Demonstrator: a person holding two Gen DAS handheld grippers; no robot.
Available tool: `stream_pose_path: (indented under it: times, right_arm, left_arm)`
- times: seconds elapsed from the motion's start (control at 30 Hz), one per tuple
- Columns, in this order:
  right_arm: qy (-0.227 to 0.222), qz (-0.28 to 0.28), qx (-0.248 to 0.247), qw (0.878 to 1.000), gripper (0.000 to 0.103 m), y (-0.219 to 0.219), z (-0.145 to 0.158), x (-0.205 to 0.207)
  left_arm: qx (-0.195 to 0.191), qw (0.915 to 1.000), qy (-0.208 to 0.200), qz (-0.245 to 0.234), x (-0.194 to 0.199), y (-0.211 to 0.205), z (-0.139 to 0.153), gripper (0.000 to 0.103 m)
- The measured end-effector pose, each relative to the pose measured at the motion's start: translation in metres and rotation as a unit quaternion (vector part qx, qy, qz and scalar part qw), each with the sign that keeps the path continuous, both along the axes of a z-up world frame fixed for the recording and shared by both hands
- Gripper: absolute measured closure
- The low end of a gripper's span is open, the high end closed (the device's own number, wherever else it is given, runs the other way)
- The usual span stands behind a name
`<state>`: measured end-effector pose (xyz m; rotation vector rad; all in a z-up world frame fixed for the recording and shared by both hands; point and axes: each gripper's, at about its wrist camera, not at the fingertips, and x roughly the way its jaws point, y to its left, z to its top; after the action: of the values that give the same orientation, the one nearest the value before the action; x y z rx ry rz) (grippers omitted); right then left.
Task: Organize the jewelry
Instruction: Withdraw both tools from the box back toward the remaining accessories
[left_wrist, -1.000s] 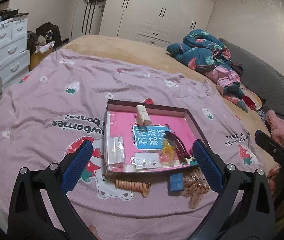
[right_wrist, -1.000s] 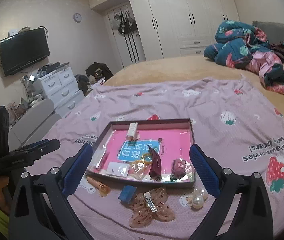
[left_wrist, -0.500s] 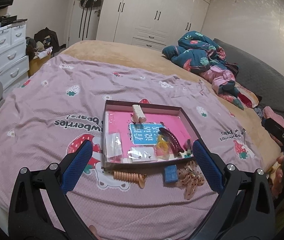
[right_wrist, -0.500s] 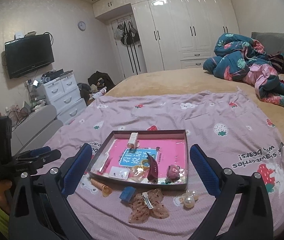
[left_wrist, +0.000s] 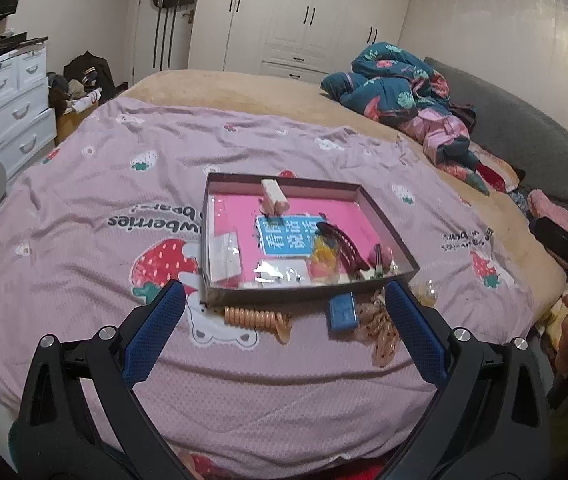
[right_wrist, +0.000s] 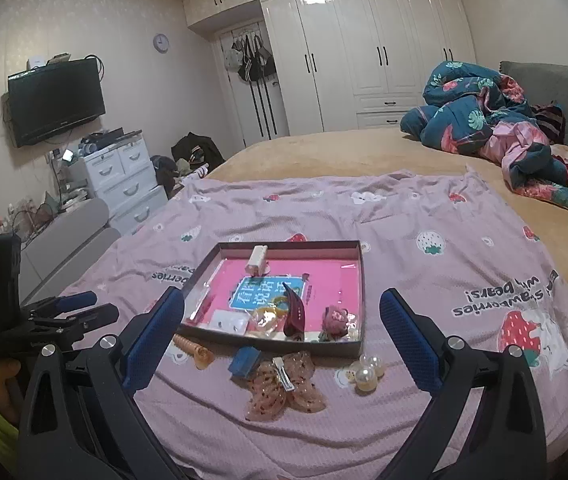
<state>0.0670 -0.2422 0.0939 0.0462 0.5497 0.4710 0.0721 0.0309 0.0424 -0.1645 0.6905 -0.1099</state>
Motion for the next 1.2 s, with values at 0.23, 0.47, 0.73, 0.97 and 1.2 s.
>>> stream_pose_path:
  times: [0.23, 0.47, 0.73, 0.97, 1.2]
  right_arm:
    - [0.008, 0.005, -0.01, 1.0, 0.005, 0.0, -0.01, -0.006]
    - [0.028, 0.015, -0.03, 0.999, 0.005, 0.005, -0.03, -0.008]
    - [0.056, 0.025, -0.05, 0.997, 0.005, 0.016, -0.058, -0.009]
    - [0.07, 0.033, -0.067, 0.995, 0.005, 0.022, -0.072, -0.007]
    - [0.088, 0.037, -0.078, 0.992, 0.005, 0.027, -0.086, -0.003]
  left_arm:
    - [0.011, 0.9998, 0.013, -0.008, -0.005, -0.006, -0.01, 0.01]
    - [0.021, 0.9993, 0.029, -0.007, -0.008, -0.007, -0.023, 0.009]
    - [0.024, 0.9986, 0.045, -0.01, -0.009, -0.009, -0.038, 0.009]
    - [0.031, 0.9971, 0.068, -0.012, -0.009, -0.011, -0.057, 0.009]
    - [0.032, 0.9947, 0.097, -0.013, -0.002, -0.008, -0.076, 0.009]
